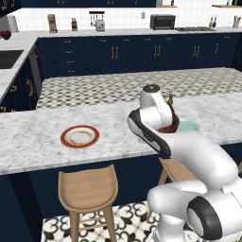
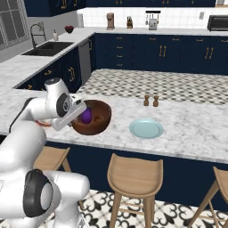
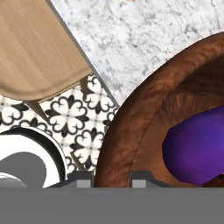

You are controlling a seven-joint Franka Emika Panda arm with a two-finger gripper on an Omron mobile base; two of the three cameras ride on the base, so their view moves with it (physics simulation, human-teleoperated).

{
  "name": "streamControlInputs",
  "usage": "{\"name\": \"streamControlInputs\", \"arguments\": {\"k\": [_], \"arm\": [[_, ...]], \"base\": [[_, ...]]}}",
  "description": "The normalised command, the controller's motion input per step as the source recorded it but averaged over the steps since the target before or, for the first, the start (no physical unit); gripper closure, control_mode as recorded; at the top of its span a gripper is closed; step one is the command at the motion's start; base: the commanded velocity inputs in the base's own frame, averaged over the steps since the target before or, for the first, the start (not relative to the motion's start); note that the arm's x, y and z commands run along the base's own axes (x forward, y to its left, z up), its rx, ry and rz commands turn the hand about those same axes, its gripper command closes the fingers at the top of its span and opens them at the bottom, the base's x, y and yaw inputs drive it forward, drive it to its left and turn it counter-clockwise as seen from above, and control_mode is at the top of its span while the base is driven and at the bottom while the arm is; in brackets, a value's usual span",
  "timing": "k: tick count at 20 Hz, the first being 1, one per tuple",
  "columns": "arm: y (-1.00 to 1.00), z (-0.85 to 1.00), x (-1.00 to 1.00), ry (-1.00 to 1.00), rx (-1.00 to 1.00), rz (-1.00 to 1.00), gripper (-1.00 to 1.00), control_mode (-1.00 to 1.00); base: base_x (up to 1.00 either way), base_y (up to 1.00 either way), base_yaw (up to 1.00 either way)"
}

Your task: Pick the chicken drumstick and eggplant from their plates and place them in the bowl. Then put the bowl in the fridge.

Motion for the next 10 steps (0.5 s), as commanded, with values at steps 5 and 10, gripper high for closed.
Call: {"name": "streamControlInputs", "arguments": {"k": [5,10], "arm": [[0.04,0.06,-1.0,0.09,-0.1,0.03,1.0,-1.0],[0.1,0.04,-1.0,0.05,-0.05,0.0,1.0,-1.0]], "base": [[0.0,0.0,0.0],[0.0,0.0,0.0]]}}
